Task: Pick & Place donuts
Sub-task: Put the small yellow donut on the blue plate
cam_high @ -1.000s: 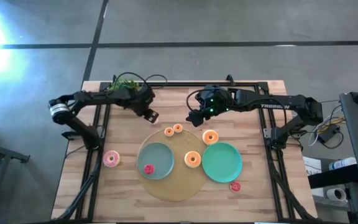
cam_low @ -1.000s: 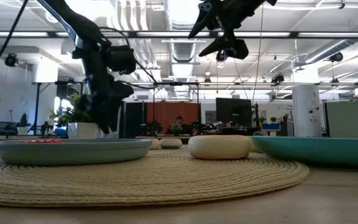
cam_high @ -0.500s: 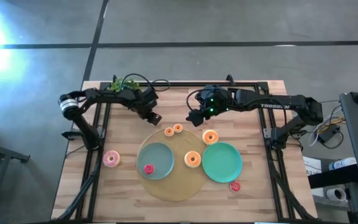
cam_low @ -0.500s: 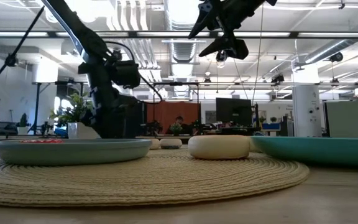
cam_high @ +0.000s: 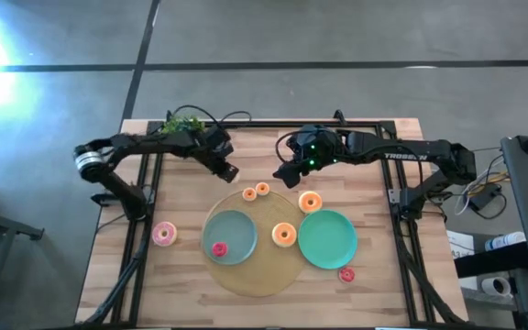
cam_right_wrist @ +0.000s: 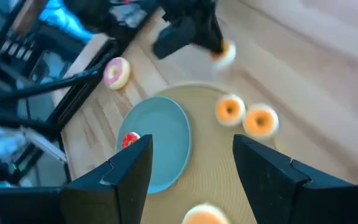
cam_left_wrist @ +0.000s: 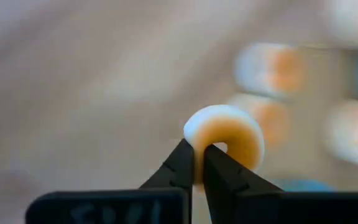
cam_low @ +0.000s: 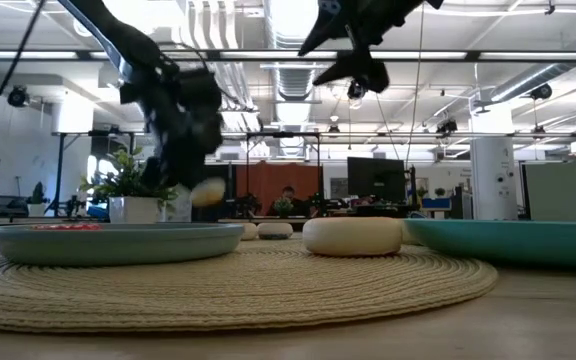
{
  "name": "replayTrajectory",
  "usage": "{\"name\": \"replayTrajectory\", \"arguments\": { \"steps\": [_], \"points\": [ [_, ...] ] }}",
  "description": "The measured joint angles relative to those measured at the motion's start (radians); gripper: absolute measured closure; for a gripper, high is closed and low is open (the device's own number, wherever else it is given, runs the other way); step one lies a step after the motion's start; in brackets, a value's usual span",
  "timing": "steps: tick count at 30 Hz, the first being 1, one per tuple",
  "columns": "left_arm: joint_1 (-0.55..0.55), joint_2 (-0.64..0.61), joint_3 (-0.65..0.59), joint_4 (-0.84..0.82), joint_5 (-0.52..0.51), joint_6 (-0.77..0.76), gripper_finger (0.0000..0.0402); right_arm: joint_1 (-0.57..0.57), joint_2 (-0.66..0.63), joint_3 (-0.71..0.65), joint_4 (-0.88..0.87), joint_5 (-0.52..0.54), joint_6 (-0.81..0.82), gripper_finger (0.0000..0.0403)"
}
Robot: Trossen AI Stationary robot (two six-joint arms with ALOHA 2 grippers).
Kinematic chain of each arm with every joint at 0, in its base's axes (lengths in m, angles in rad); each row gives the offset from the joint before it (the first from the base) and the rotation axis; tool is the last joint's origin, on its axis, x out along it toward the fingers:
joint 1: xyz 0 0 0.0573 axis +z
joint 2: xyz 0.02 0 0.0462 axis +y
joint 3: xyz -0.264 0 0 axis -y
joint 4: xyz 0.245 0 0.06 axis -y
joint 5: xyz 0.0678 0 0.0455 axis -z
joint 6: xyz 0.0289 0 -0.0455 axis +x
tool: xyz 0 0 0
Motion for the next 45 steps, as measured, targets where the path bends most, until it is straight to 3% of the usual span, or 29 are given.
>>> {"name": "replayTrajectory", "arguments": {
  "steps": [3,5,7,9,15,18,23,29,45],
  "points": [
    [0.000,-0.085,0.000,0.016,0.292,-0.034,0.0400,0.040,0.000,0.017,0.059,-0.001,-0.215,0.0188],
    [0.001,-0.134,0.000,0.053,0.463,-0.066,0.0401,0.081,0.007,0.040,0.097,0.000,-0.442,0.0188],
    [0.001,-0.176,0.000,0.105,0.562,-0.117,0.0401,0.126,0.021,0.063,0.112,0.002,-0.685,0.0188],
    [0.001,-0.205,0.000,0.175,0.595,-0.184,0.0401,0.169,0.047,0.090,0.108,0.052,-0.845,0.0188],
    [-0.011,-0.216,0.000,0.426,0.644,-0.405,0.0401,0.185,0.091,0.212,0.087,0.138,-1.088,0.0188],
    [-0.017,-0.211,0.001,0.469,0.654,-0.459,0.0401,0.184,0.114,0.266,0.018,0.167,-1.163,0.0188],
    [-0.043,-0.211,0.001,0.478,0.627,-0.485,0.0401,0.189,0.151,0.301,-0.097,0.167,-1.213,0.0188],
    [-0.100,-0.192,0.001,0.480,0.571,-0.493,0.0401,0.195,0.161,0.301,-0.100,0.245,-1.227,0.0188],
    [-0.176,-0.105,0.040,0.618,0.515,-0.562,0.0401,0.215,0.177,0.302,-0.111,0.235,-1.260,0.0188]
  ]
}}
